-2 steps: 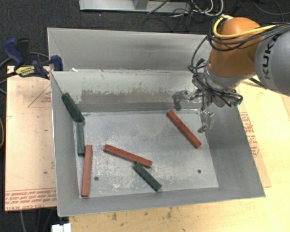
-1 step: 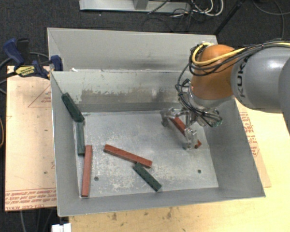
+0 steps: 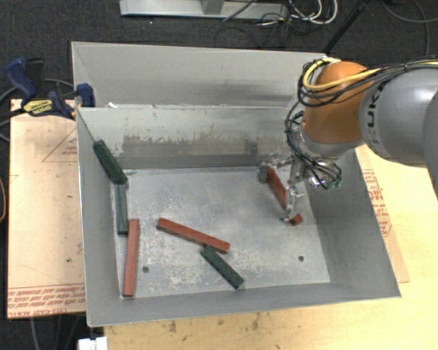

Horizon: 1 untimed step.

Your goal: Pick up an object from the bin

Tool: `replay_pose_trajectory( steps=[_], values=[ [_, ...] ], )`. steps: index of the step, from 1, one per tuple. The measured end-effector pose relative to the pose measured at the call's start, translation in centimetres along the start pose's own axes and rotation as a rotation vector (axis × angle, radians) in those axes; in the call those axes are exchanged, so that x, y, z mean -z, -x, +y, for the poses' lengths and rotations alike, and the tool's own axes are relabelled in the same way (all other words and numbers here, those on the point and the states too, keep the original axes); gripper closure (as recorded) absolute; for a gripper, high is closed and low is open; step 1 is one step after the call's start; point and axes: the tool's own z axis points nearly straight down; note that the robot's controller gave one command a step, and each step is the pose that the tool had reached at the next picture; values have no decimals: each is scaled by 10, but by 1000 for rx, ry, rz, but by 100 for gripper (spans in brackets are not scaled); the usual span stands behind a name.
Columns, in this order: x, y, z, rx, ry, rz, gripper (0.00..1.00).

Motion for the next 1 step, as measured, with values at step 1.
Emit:
replay_pose_trajectory(
  steps=[1],
  values=[
    [6, -33, -58, -243, 1, -1, 0]
  ],
)
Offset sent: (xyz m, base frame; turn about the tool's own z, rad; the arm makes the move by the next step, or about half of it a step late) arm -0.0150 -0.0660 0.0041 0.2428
